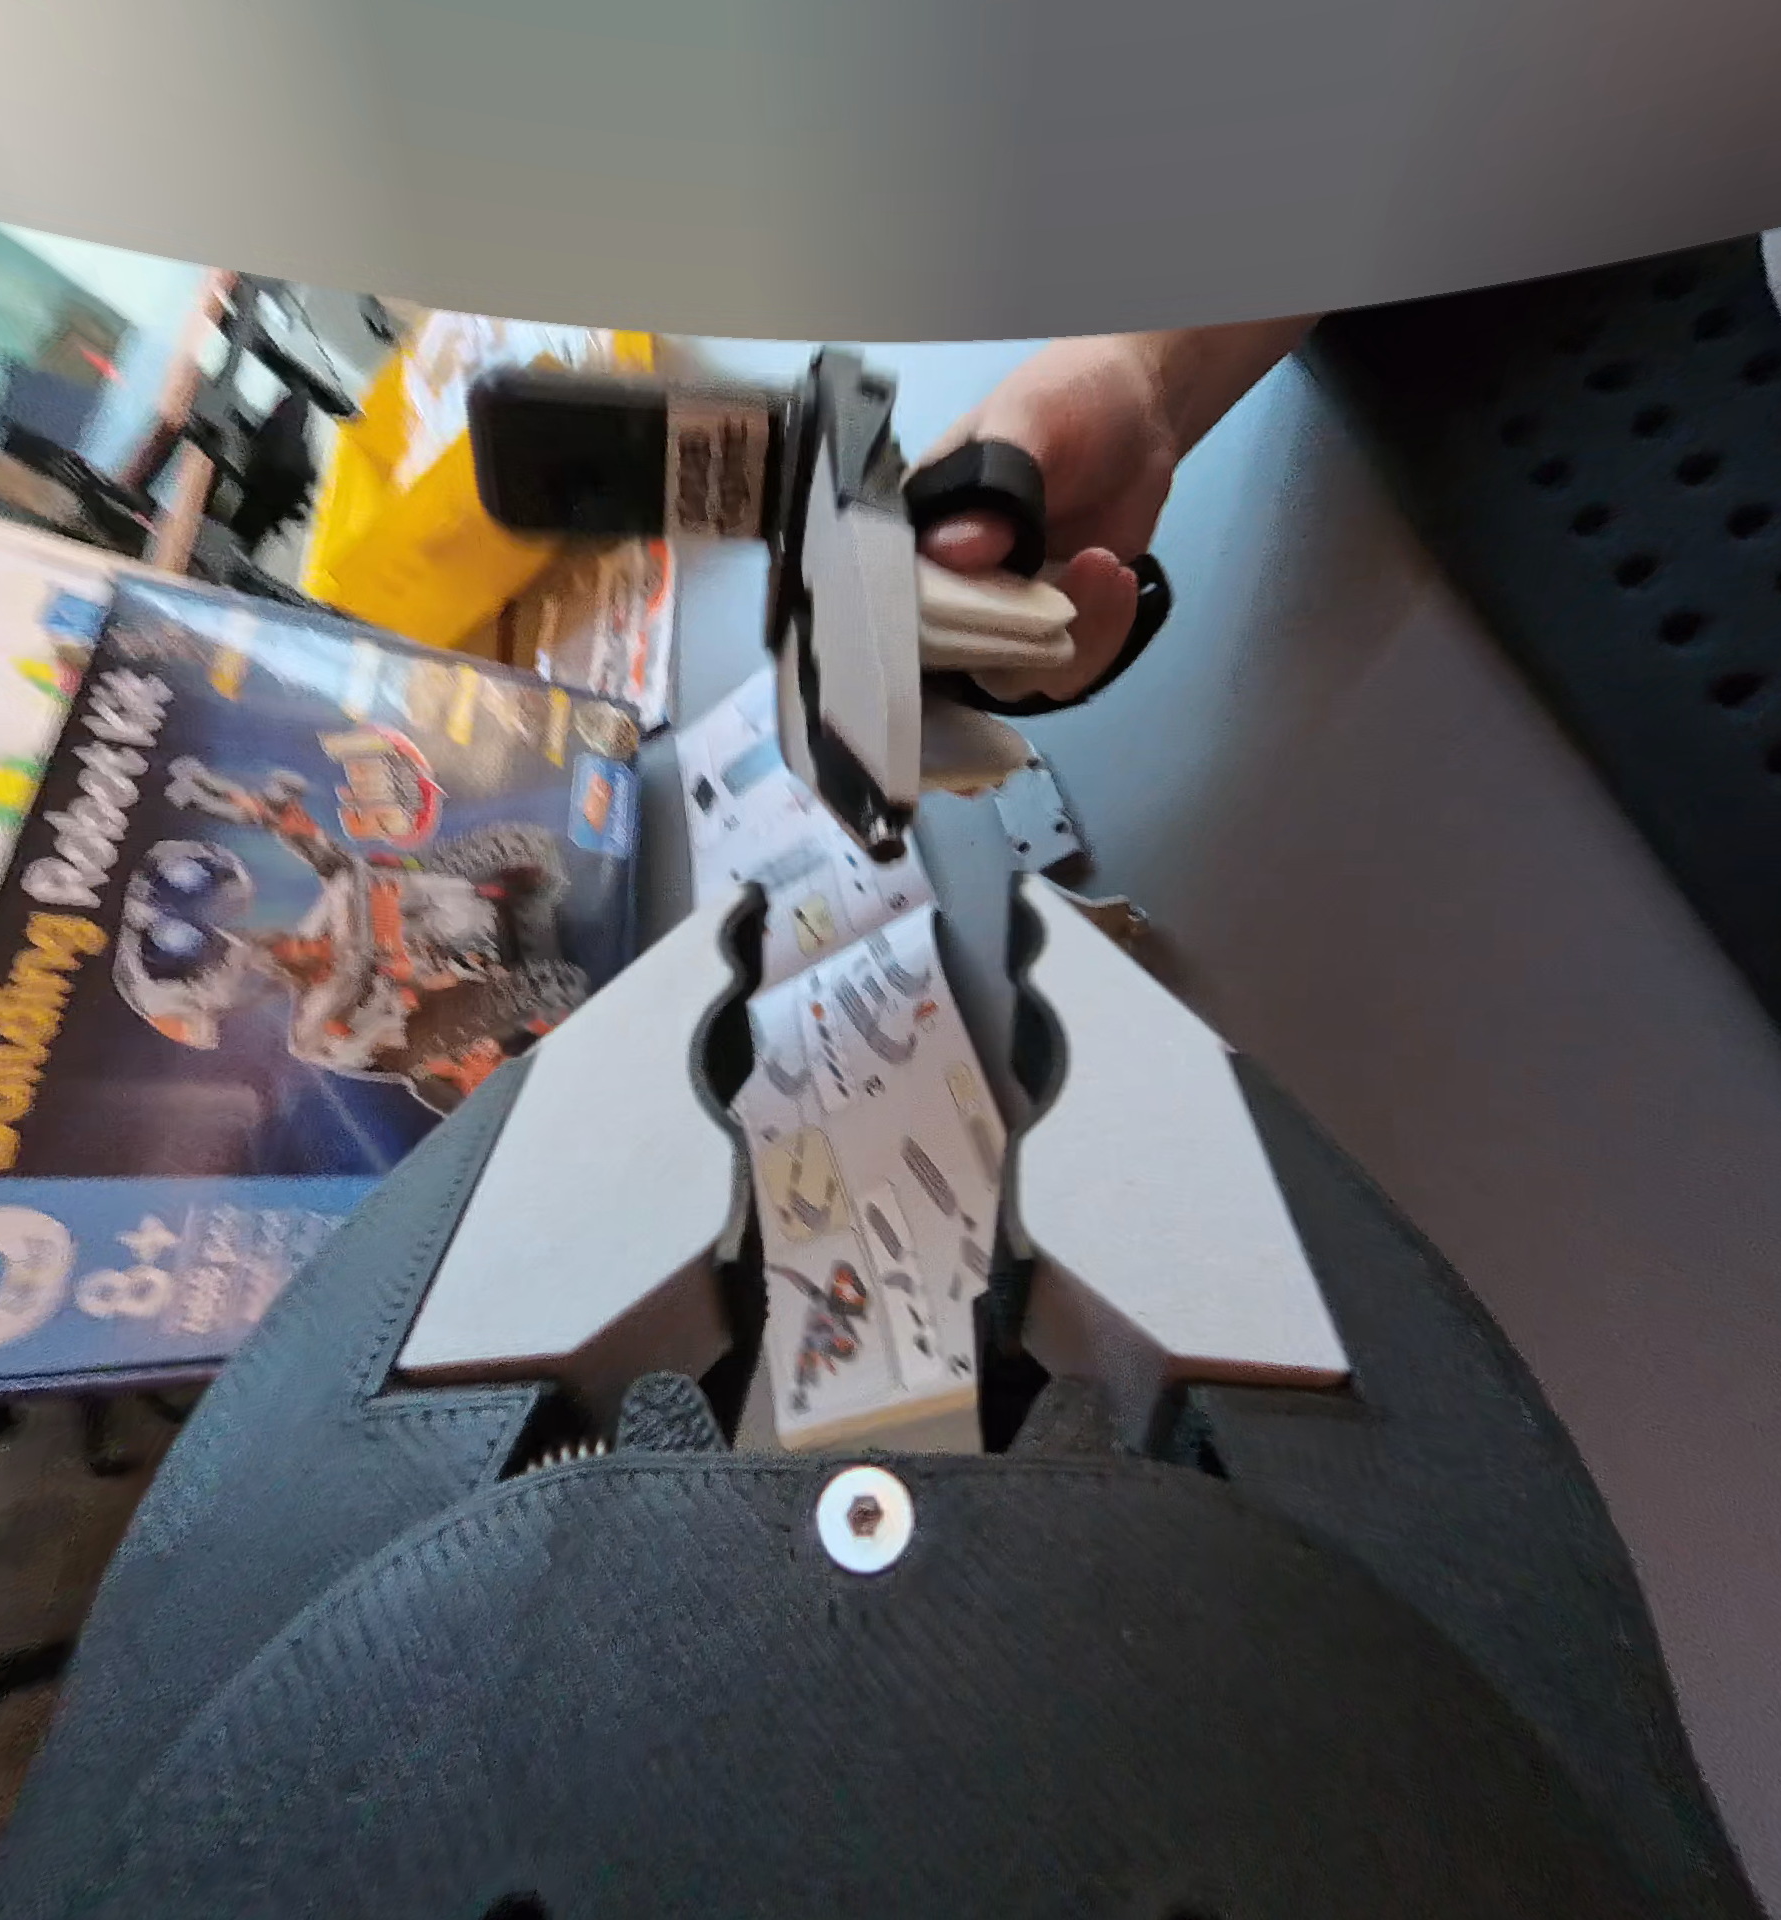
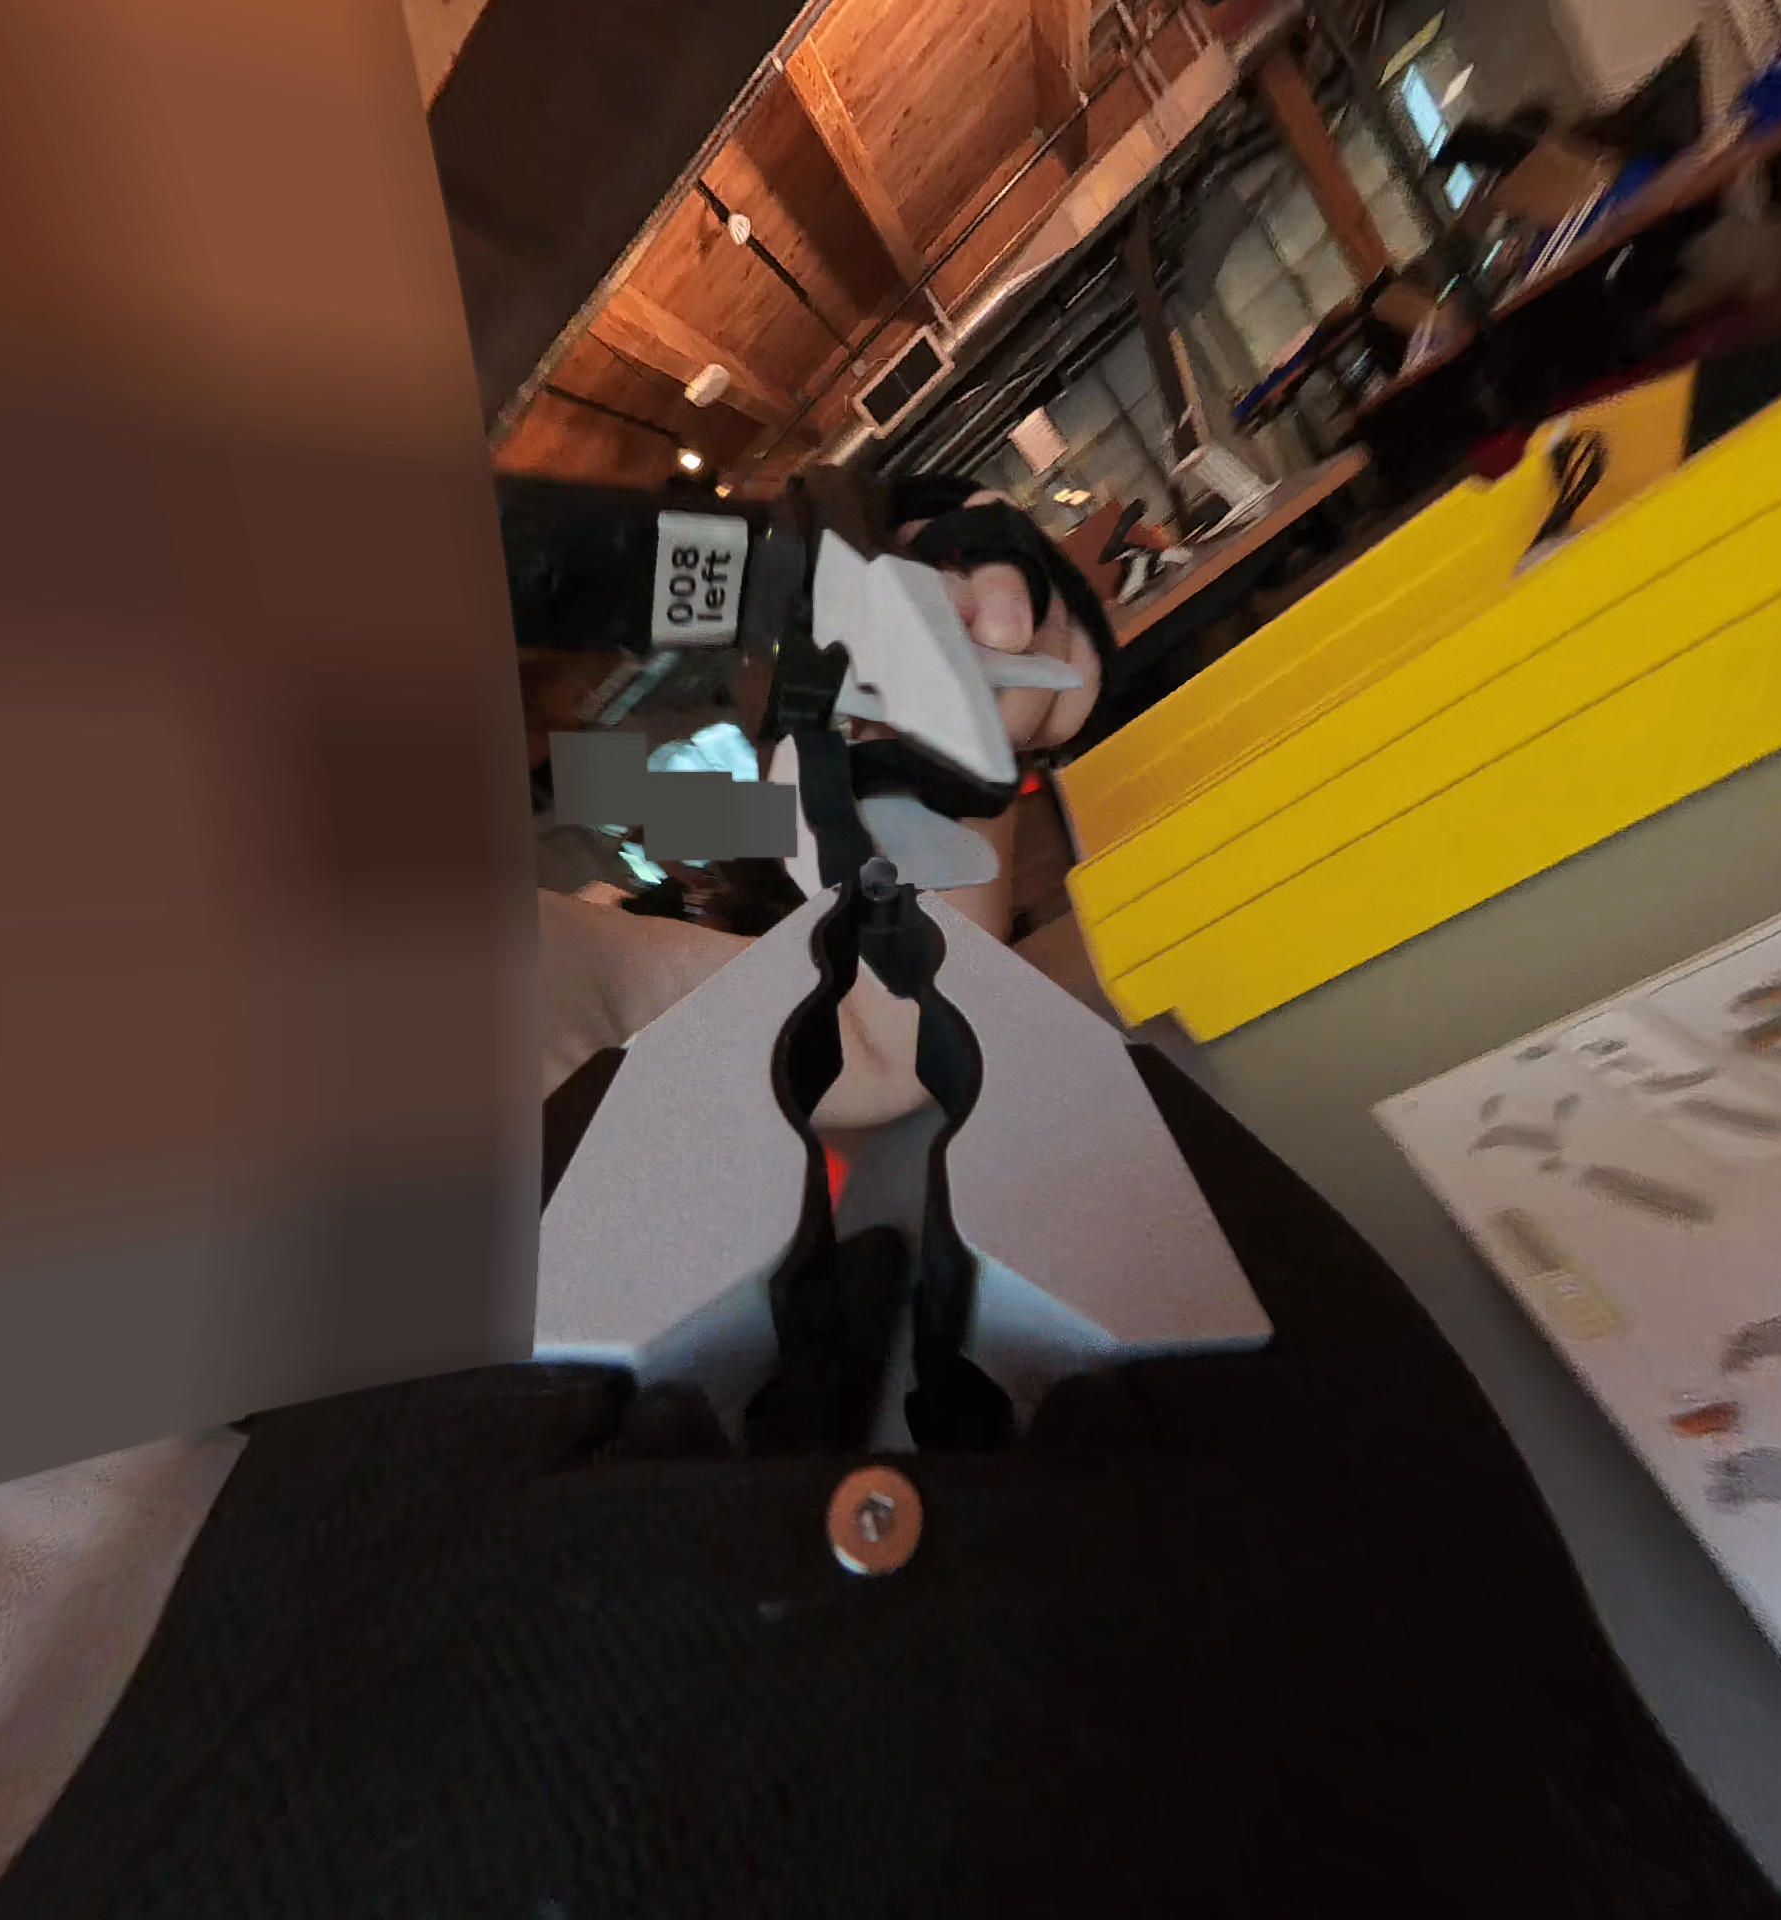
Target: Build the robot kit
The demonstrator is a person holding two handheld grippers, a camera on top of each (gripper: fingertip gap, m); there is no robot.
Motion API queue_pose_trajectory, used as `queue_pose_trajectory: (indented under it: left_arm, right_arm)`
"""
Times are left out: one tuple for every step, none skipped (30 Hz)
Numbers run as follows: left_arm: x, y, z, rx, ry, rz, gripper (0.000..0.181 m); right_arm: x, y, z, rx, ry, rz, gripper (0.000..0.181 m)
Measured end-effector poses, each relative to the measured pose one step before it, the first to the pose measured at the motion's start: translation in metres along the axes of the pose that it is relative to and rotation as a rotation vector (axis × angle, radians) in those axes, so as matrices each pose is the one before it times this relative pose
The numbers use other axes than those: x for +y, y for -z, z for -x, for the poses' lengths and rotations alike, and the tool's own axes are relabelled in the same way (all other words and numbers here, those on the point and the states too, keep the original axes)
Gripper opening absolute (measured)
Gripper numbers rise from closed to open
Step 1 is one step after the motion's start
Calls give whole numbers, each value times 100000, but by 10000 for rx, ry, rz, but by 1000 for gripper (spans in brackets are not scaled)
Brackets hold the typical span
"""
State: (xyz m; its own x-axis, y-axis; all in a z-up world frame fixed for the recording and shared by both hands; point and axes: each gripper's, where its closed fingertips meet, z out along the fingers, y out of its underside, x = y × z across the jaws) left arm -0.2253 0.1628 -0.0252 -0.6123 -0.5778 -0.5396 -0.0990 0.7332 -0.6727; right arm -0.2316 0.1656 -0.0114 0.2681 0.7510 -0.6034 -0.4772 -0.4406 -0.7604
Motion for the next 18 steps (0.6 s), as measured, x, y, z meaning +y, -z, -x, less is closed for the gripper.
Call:
queue_pose_trajectory:
  left_arm:
    - [417,359,4,251,477,191,53]
    - [131,504,182,103,401,-35,53]
    - [-58,568,18,150,302,-175,51]
    - [-44,552,-163,201,186,-146,47]
    - [12,474,-55,58,30,-73,40]
    - [15,326,113,-105,-92,-56,33]
    - [53,155,48,-95,-106,-3,31]
    - [289,68,-153,48,-76,180,31]
    - [523,106,-152,47,-59,336,32]
    - [641,265,-41,-23,-80,389,33]
    - [652,519,168,-155,-95,340,31]
    - [500,800,330,-252,-56,176,28]
    - [244,1040,230,-173,45,-56,24]
    - [-7,1211,-180,109,161,-261,18]
    - [-137,1269,-699,403,196,-358,14]
    - [-165,1208,-776,369,80,-347,8]
    - [-261,1058,-795,304,-10,-356,6]
    - [-251,896,-1208,492,-48,-310,7]
  right_arm:
    - [-108,311,-80,490,1562,98,5]
    - [57,304,-34,521,1790,287,5]
    - [326,242,-101,542,1883,503,5]
    - [442,187,-183,563,1748,578,6]
    - [256,168,-230,530,1409,398,6]
    - [72,149,-73,339,960,205,6]
    - [29,102,-62,204,467,114,6]
    - [108,49,-27,59,137,104,6]
    - [294,18,-12,-17,40,167,6]
    - [471,7,-120,51,98,237,6]
    - [546,25,-232,145,199,263,6]
    - [554,19,-255,178,284,274,6]
    - [658,-27,-208,157,331,348,6]
    - [721,-97,-210,182,354,391,6]
    - [714,-177,-150,166,360,374,6]
    - [690,-269,22,81,325,341,6]
    - [620,-377,101,20,207,306,6]
    - [437,-476,148,-45,72,217,6]
